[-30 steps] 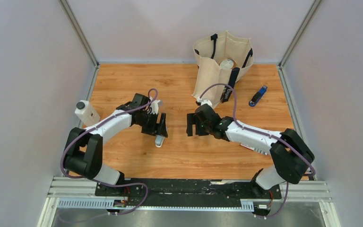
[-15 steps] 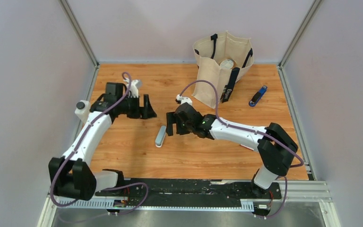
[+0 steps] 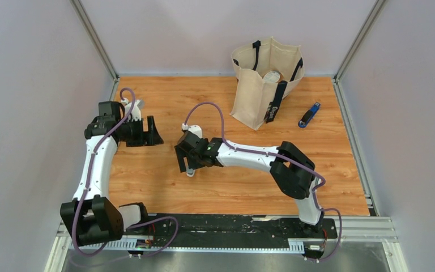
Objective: Unload the staples from the stapler
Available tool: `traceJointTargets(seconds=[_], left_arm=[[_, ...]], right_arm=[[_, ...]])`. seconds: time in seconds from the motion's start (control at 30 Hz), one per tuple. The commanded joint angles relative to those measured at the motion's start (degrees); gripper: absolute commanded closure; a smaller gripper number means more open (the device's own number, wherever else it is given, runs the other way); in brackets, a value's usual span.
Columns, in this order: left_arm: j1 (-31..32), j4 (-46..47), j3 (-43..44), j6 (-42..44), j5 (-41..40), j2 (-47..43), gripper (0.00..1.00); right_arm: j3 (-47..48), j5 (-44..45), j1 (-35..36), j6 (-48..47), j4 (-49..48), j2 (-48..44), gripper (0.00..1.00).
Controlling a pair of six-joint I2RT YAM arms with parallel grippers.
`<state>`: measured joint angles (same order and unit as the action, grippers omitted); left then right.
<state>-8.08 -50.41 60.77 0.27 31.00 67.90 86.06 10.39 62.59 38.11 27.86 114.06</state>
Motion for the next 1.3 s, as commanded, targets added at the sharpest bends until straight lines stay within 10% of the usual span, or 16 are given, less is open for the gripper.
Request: traceJointTargets(seconds=[0.0, 0.6, 0.97, 1.27], left_arm=[[-1.15, -4.26, 1.02, 5.26, -0.32, -1.62, 0.11], [-1.15, -1.62, -4.35, 6.23, -6.66, -8.74, 0.10], [5.60, 0.58, -7.42, 7.90, -13.51, -9.45, 0.09], [10.36, 4.62, -9.53, 10.62, -8.51, -8.05, 0.09]], right_arm=[[5.43, 2.61, 0.61, 1.18, 4.31, 1.77, 0.16], [12.99, 6.04, 1.75, 1.53, 15.29, 7.58, 0.43], [11.67, 5.95, 1.66, 0.91, 13.19, 5.21, 0.85], [0.27, 1.83, -1.24, 8.38, -2.52, -9.02, 1.00]])
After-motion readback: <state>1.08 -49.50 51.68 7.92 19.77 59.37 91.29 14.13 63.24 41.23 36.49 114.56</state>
